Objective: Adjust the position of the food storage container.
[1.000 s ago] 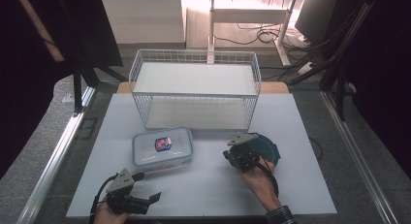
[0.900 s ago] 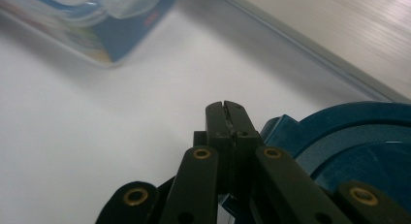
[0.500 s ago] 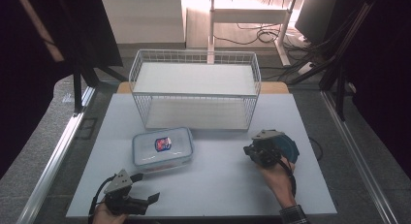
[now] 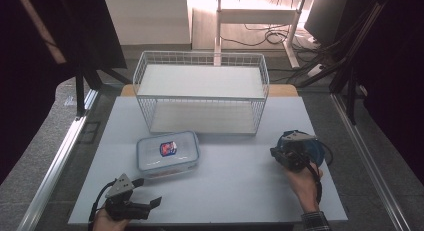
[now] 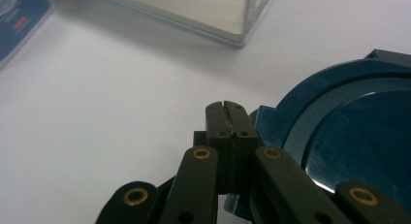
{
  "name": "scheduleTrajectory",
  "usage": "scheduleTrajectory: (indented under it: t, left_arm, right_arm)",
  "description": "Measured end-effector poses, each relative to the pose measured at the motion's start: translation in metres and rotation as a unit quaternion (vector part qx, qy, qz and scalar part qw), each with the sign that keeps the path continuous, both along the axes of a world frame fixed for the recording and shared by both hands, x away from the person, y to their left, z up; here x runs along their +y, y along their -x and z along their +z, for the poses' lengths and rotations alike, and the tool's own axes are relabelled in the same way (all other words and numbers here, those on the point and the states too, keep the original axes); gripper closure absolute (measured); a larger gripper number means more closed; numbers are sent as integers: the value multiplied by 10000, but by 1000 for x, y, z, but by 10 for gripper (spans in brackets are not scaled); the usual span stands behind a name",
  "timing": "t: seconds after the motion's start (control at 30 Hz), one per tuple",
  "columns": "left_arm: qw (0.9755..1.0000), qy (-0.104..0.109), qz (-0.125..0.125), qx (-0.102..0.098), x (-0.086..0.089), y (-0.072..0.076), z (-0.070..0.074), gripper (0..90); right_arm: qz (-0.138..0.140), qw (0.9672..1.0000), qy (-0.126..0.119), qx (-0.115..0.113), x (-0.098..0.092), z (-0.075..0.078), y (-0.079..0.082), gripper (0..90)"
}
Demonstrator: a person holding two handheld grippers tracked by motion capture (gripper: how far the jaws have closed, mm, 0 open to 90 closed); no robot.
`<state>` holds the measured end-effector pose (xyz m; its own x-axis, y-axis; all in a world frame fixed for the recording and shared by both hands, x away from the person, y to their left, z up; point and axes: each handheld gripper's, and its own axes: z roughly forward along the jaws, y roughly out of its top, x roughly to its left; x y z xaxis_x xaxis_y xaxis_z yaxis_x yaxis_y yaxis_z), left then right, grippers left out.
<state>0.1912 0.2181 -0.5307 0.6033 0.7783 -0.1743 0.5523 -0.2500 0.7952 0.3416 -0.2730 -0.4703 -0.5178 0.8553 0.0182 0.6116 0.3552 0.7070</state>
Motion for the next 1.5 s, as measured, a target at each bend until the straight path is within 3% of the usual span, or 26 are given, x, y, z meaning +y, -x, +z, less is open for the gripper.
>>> scheduleTrajectory:
  t: [0.07, 0.2, 0.23, 0.3, 0.33, 0.37, 0.4, 0.43, 0.53, 0.6, 0.63, 0.67, 0.7, 0.73, 0.8, 0.87, 0.9, 0.93, 1.0, 1.07, 1.27, 1.5]
  left_arm:
    - [9997, -194, 142, -36, 5, 0, 2, 56]
    - [9993, -38, 360, -93, 23, -1, 8, 75]
    - [9980, -89, 625, -84, 36, -3, 10, 104]
    - [9959, -186, 881, -113, 48, -7, 10, 207]
    - [9959, -186, 881, -113, 48, -7, 10, 269]
    - [9952, -128, 966, -90, 54, -11, 10, 269]
    - [9940, 70, 1094, 43, 63, -20, 9, 419]
    - [9940, 70, 1094, 43, 63, -20, 9, 484]
    - [9922, -317, 1202, 105, 61, -37, 6, 681]
    - [9912, -435, 1245, 97, 60, -43, 6, 733]
    - [9902, -512, 1293, 87, 60, -56, 5, 822]
    - [9902, -512, 1293, 87, 60, -56, 5, 848]
    - [9896, -518, 1338, 45, 59, -71, 4, 866]
    - [9896, -518, 1338, 45, 59, -71, 4, 879]
    - [9906, -455, 1282, 111, 56, -90, 1, 892]
    - [9913, -456, 1225, 136, 53, -94, 0, 900]
    - [9900, -604, 1272, 121, 49, -100, -1, 899]
    - [9900, -604, 1272, 121, 49, -100, -1, 899]
    - [9916, -431, 1214, 142, 47, -104, 0, 899]
    - [9919, -423, 1194, 135, 45, -105, 0, 899]
    - [9950, -453, 887, 91, 24, -114, 0, 898]
    - [9987, -302, 409, 79, -11, -127, 0, 898]
  right_arm:
    - [-45, 10000, -53, 1, -3, 0, 0, 896]
    - [-16, 9999, 62, -99, -1, -1, 2, 894]
    - [-16, 9999, 62, -127, -1, -1, 2, 894]
    - [43, 9998, -20, -179, -1, 1, 4, 894]
    - [43, 9998, -20, -179, -1, 1, 4, 894]
    - [83, 9997, -67, -222, -1, 2, 5, 893]
    - [165, 9994, -78, -297, 2, 3, 7, 893]
    - [165, 9994, -78, -297, 2, 3, 7, 893]
    - [386, 9986, -34, -354, 15, 2, 11, 892]
    - [414, 9985, -26, -345, 17, 2, 11, 892]
    - [479, 9983, -47, -330, 22, 1, 11, 891]
    - [479, 9983, -47, -330, 22, 1, 11, 891]
    - [554, 9979, -42, -324, 27, -1, 11, 891]
    - [554, 9979, -42, -324, 27, -1, 11, 891]
    - [626, 9975, -129, -306, 34, -3, 10, 891]
    - [663, 9972, -199, -283, 38, -4, 9, 892]
    - [692, 9970, -200, -274, 41, -4, 9, 892]
    - [718, 9969, -189, -265, 43, -4, 9, 892]
    - [787, 9964, -191, -248, 48, -6, 9, 891]
    - [823, 9961, -174, -247, 50, -7, 8, 891]
    - [1071, 9940, -132, -182, 71, -12, 6, 891]
    - [1220, 9922, -220, -126, 87, -18, 3, 892]
